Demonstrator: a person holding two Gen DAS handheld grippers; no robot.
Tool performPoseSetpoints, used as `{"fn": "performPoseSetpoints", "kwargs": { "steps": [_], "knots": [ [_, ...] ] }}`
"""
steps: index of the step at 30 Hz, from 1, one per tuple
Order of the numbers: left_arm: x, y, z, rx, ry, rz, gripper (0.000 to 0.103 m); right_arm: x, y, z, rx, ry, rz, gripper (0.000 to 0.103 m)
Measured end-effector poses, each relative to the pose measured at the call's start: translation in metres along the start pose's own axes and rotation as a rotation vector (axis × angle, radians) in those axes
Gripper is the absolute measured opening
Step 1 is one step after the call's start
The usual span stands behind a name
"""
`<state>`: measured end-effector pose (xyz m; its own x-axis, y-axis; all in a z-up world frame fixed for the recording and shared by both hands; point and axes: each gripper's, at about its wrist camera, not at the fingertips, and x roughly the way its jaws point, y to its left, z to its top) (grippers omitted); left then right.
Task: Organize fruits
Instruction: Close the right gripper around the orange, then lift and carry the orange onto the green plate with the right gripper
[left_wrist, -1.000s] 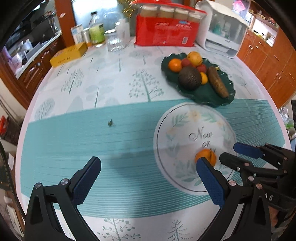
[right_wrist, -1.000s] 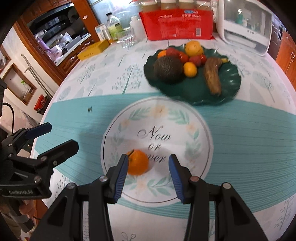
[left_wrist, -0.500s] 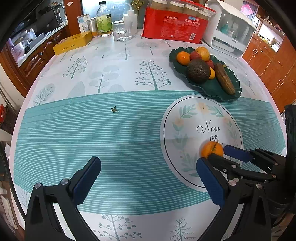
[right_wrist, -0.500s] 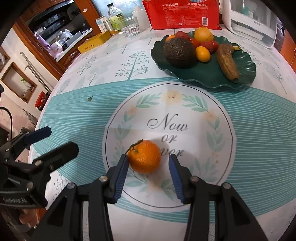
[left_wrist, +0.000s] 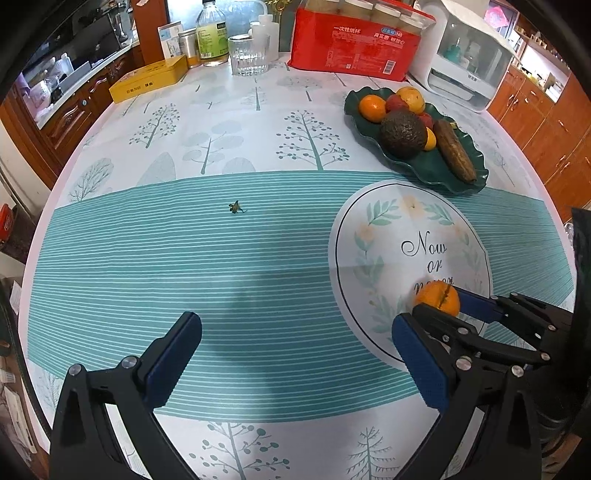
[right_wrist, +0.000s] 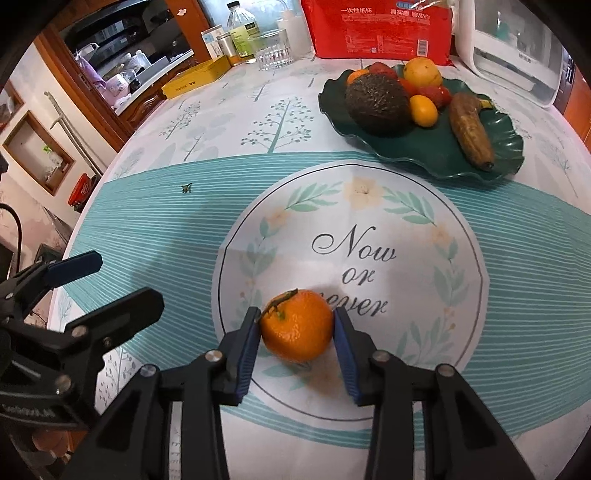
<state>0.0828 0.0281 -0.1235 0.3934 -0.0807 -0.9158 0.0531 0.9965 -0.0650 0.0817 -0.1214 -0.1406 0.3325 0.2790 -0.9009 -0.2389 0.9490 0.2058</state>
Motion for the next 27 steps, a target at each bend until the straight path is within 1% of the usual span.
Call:
{"fn": "performPoseSetpoints", "kwargs": {
  "steps": [8, 14, 18, 21, 24, 27],
  "knots": [
    [-0.014, -0.011, 0.01, 0.025, -0.022, -0.01, 0.102, -0.034, -0.006, 0.002, 0.013, -0.038, -0.004, 0.039],
    [-0.035, -0.026, 0.031, 0.053, -0.053, -0.037, 0.102, -0.065, -0.015, 0.02, 0.011, -0.074, -0.038, 0.039],
    [-0.054, -0.04, 0.056, 0.092, -0.088, -0.048, 0.102, -0.095, -0.019, 0.042, -0.021, -0.127, -0.079, 0.039],
    [-0.07, -0.05, 0.077, 0.115, -0.129, -0.047, 0.102, -0.12, -0.024, 0.066, -0.062, -0.168, -0.136, 0.039],
    [-0.083, -0.059, 0.103, 0.132, -0.168, -0.036, 0.102, -0.138, -0.03, 0.088, -0.094, -0.199, -0.182, 0.039],
    [-0.093, -0.068, 0.129, 0.144, -0.21, -0.02, 0.102, -0.156, -0.039, 0.117, -0.126, -0.239, -0.222, 0.039]
  ]
}}
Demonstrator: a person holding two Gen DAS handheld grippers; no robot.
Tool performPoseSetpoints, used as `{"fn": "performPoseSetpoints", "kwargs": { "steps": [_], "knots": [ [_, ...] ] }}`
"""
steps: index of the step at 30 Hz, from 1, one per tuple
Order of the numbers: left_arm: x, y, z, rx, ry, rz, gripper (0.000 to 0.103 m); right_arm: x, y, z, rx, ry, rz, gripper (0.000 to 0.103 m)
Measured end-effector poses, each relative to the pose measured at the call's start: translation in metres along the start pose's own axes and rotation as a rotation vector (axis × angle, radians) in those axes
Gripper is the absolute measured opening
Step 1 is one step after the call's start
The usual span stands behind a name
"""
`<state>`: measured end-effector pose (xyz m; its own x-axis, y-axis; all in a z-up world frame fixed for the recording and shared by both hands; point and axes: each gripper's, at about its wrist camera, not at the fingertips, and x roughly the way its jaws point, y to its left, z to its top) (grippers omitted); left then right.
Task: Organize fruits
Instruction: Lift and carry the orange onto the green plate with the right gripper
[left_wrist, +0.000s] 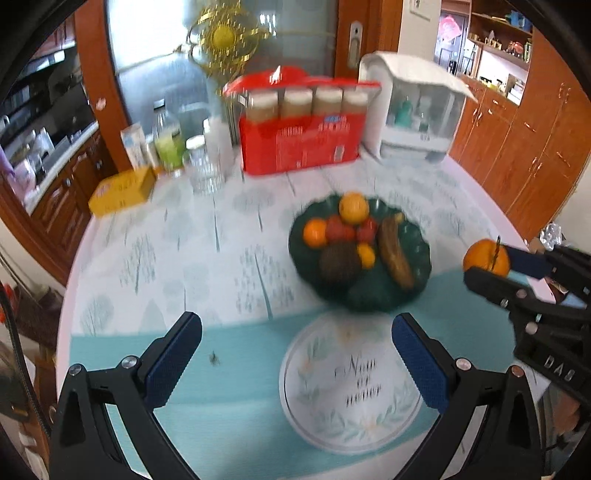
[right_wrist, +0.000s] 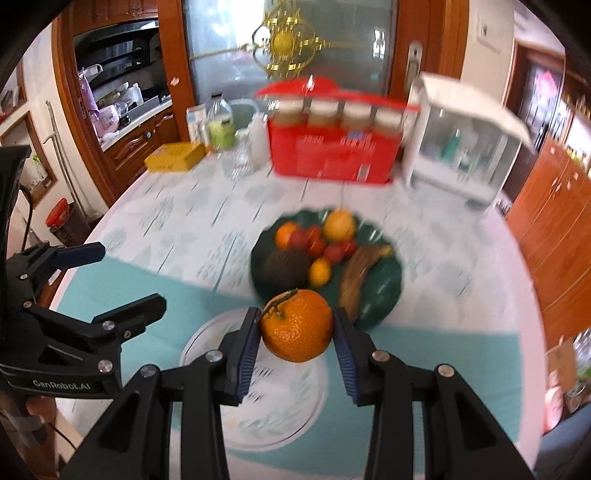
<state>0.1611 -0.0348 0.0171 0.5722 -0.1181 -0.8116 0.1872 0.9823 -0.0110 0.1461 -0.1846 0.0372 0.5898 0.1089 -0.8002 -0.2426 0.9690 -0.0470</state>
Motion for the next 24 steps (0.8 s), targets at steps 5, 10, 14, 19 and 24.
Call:
{"fn": "performPoseSetpoints", "kwargs": {
  "steps": [5, 10, 14, 19, 24],
  "knots": [
    [0.004, -0.008, 0.047, 0.02, -0.053, 0.031, 0.102, 0.006, -0.025, 0.04, -0.003, -0.046, -0.047, 0.039],
    [0.031, -0.012, 0.084, -0.005, -0.051, 0.054, 0.102, 0.042, -0.049, 0.059, 0.035, -0.033, -0.047, 0.039],
    [0.066, -0.012, 0.097, -0.044, -0.01, 0.045, 0.102, 0.082, -0.06, 0.057, 0.058, 0.032, -0.029, 0.039],
    [0.111, -0.015, 0.093, -0.061, 0.051, 0.05, 0.102, 0.133, -0.065, 0.044, 0.069, 0.113, 0.008, 0.039],
    [0.147, -0.013, 0.086, -0.075, 0.107, 0.057, 0.102, 0.174, -0.071, 0.032, 0.082, 0.188, 0.033, 0.039]
  ]
}}
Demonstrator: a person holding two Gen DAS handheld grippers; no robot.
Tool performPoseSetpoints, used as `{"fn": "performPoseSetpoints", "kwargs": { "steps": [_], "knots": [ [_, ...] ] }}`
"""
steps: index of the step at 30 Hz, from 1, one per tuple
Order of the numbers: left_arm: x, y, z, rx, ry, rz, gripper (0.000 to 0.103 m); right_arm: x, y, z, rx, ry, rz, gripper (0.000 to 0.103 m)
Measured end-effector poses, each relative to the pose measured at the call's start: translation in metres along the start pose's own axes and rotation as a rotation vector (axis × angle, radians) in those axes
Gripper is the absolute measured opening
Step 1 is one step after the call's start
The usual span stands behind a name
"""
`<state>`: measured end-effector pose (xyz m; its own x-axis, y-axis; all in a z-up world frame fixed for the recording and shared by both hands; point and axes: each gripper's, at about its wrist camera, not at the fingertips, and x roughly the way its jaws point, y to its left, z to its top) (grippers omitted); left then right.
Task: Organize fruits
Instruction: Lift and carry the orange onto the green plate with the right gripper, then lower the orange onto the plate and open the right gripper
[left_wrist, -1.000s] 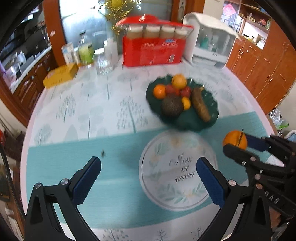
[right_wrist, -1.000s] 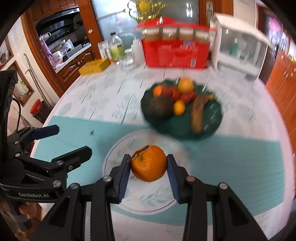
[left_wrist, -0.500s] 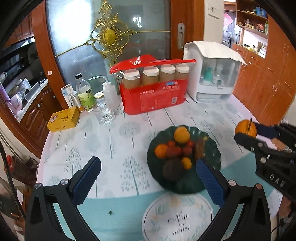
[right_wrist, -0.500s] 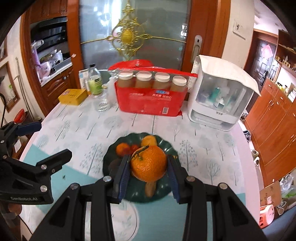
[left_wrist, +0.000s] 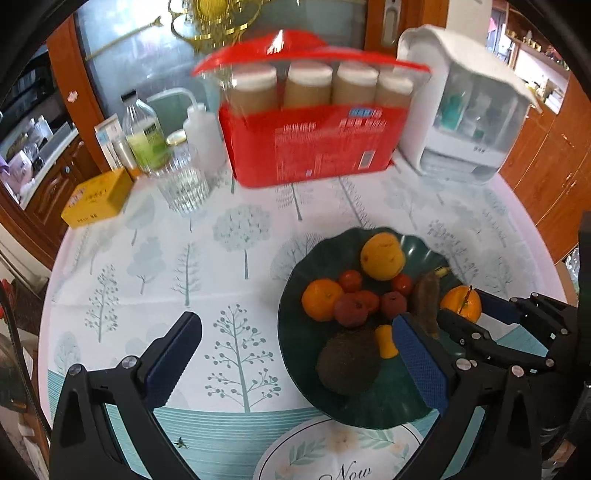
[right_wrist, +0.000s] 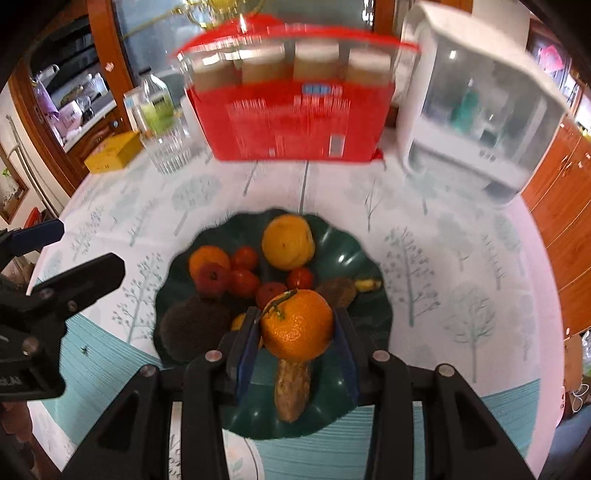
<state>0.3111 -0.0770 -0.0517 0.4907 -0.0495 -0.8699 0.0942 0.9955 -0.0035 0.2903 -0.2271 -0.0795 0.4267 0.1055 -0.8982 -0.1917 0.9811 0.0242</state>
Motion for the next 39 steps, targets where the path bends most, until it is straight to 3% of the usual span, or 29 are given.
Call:
{"fn": "performPoseSetpoints", "kwargs": {
  "steps": [6, 14, 29, 39],
  "knots": [
    [0.026, 0.004, -0.002, -0.021, 0.041, 0.008, 0.102, 0.023, -0.002, -0.002, -0.003, 0.034, 0.03, 0.041],
    [0.034, 0.008, -0.005, -0.035, 0.047, 0.007, 0.102, 0.026, 0.002, 0.002, -0.008, -0.001, 0.067, 0.049],
    [0.014, 0.012, -0.016, -0.04, 0.021, -0.004, 0.102, 0.016, -0.001, -0.006, 0.053, -0.021, 0.048, 0.049],
    [-0.015, 0.018, -0.054, -0.061, -0.036, 0.026, 0.102, -0.007, 0.008, -0.042, 0.092, -0.055, 0.031, 0.049]
  ]
}}
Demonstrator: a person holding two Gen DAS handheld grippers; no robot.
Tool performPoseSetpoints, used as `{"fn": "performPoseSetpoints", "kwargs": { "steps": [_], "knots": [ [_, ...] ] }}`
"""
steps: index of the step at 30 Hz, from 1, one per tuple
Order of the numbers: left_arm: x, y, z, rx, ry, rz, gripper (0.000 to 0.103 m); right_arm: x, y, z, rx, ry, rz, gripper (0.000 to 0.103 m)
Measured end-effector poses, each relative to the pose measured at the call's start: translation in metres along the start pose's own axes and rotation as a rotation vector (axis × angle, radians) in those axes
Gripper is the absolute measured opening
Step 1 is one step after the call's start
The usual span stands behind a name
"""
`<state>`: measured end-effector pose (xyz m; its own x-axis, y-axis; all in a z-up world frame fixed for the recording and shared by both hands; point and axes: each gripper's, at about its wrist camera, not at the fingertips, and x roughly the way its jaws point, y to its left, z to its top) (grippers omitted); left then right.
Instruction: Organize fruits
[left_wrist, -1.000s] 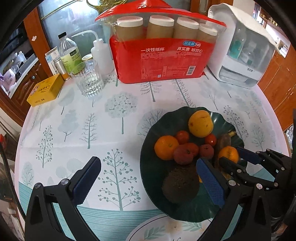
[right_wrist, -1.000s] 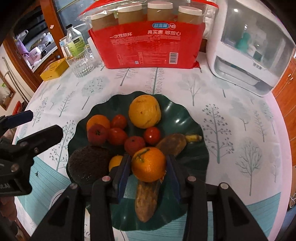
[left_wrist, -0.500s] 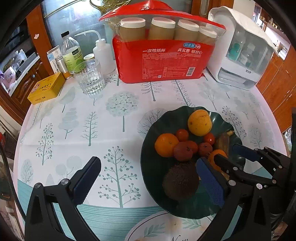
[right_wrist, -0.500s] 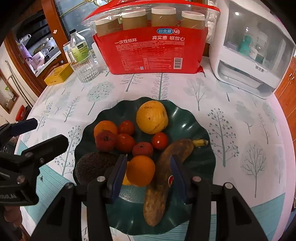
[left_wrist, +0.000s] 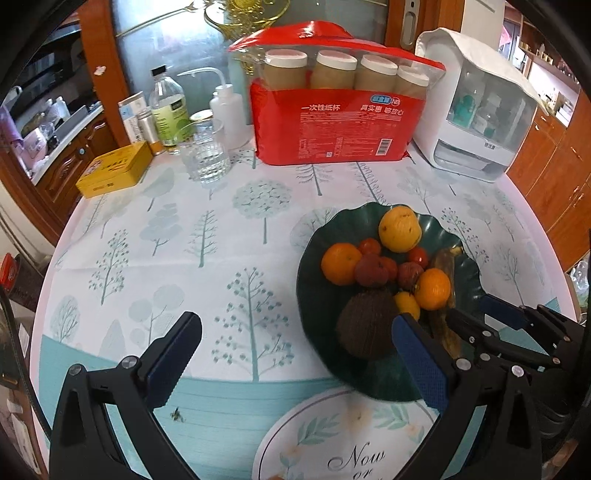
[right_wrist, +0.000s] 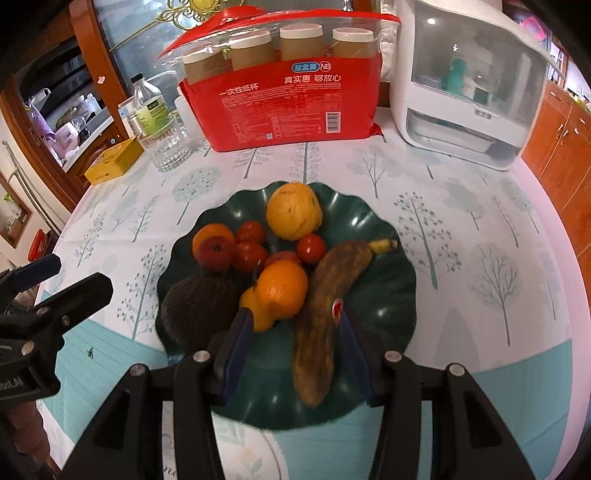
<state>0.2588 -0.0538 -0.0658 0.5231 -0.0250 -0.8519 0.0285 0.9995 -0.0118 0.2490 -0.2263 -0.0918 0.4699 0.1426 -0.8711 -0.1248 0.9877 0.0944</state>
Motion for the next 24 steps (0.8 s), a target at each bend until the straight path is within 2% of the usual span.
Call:
{"fn": "performPoseSetpoints", "kwargs": {
  "steps": [13, 24],
  "knots": [
    [-0.072, 0.014, -0.067, -0.008, -0.014, 0.009, 0.102, -0.069, 0.016, -0.069, 0.062, -0.016, 0.011, 0.049],
    [-0.137, 0.008, -0.114, 0.021, -0.011, -0.014, 0.102, -0.14, 0.04, -0.107, 0.077, -0.055, -0.002, 0.049]
  ]
}}
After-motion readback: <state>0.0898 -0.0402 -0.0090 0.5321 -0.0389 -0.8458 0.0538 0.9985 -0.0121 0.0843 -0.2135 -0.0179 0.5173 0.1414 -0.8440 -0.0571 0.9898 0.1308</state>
